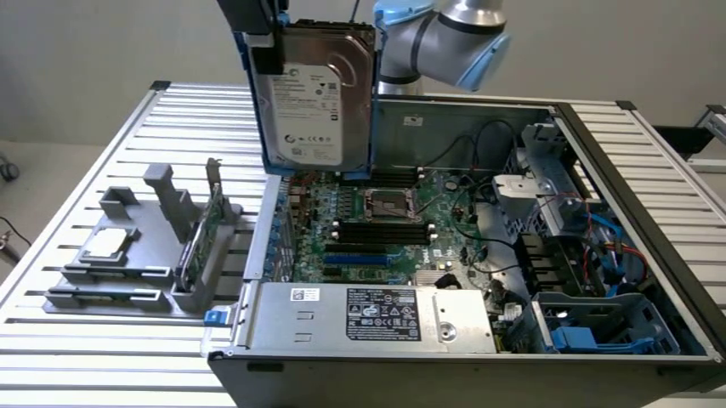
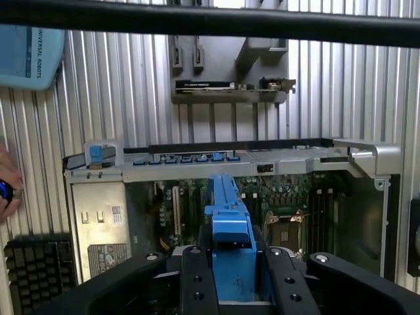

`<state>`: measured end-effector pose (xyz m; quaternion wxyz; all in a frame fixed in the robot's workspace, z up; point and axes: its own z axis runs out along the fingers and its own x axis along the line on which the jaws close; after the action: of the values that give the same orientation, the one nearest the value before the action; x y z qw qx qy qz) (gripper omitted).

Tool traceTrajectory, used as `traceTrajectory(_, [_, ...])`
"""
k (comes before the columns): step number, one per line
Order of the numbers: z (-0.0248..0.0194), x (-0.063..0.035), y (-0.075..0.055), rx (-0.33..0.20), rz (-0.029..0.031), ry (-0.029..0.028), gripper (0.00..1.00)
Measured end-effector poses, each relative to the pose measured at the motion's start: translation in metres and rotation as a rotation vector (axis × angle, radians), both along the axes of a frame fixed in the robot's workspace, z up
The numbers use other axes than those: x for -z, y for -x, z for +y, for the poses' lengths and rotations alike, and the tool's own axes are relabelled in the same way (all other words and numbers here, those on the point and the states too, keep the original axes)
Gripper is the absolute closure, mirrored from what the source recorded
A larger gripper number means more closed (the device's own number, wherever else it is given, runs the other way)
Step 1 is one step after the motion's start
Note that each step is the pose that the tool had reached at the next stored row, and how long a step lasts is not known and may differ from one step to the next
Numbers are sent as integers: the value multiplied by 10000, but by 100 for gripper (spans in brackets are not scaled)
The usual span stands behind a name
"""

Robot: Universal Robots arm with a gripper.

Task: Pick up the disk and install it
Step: 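Pick up the disk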

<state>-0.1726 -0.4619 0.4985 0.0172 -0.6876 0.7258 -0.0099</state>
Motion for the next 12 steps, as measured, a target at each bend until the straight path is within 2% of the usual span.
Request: traceTrajectory(12, [-224,0,-500,-1,-43,-45,67])
